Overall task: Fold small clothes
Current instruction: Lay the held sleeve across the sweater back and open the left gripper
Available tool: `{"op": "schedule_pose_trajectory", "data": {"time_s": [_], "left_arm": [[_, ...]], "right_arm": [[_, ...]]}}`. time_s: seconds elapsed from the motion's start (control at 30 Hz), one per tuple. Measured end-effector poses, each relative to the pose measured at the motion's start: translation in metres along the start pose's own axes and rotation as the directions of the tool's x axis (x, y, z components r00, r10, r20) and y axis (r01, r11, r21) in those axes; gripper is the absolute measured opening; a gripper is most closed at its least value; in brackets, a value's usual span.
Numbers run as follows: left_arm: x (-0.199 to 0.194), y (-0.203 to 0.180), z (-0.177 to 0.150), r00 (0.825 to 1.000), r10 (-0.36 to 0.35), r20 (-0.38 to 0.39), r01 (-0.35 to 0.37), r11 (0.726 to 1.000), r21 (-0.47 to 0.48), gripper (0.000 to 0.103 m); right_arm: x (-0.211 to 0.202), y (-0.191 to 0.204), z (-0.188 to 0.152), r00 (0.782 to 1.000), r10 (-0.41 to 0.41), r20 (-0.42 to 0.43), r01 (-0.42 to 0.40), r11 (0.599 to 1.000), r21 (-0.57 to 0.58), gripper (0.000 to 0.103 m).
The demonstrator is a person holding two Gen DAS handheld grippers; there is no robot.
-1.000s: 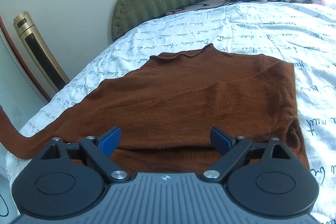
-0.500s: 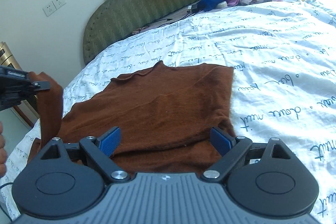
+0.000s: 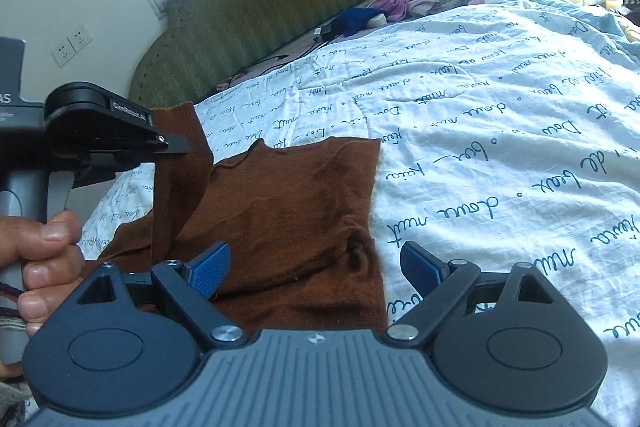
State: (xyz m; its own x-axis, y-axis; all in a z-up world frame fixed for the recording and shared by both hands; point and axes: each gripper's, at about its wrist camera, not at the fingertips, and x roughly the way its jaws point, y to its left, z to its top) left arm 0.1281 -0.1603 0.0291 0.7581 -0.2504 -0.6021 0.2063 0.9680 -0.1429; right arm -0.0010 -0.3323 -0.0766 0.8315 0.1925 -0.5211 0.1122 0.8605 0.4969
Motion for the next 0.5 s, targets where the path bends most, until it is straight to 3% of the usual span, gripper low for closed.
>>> {"op": "schedule_pose_trajectory", "data": {"time_s": [0.17,0.23,0.33,0.5], "left_arm": [[-0.038,0.035,0.025,0.998,-0.018,0.066,0.021,0.999,-0.041,0.005],[-0.052,0.055,0.033,0.996,-0.007,0.085,0.010,0.999,-0.035,0.005],[-0.062,0.080,0.045,0.998,-0.014,0.057,0.016,0.999,-0.028,0.004],[-0.048,0.074,0.042,0.998,-0.065,-0.002,0.065,0.997,0.029,0.004]], "right_arm": [[0.011,0.016,0.003,0.994,0.097,-0.051,-0.099,0.994,-0.047,0.093],[0.025,0.037,0.000,0.991,0.103,-0.079,-0.112,0.987,-0.116,0.093],[0.050,0.069,-0.012,0.985,0.127,-0.120,-0.148,0.972,-0.185,0.093],[0.062,0.093,-0.030,0.998,0.007,-0.067,-0.027,0.954,-0.299,0.093]]}}
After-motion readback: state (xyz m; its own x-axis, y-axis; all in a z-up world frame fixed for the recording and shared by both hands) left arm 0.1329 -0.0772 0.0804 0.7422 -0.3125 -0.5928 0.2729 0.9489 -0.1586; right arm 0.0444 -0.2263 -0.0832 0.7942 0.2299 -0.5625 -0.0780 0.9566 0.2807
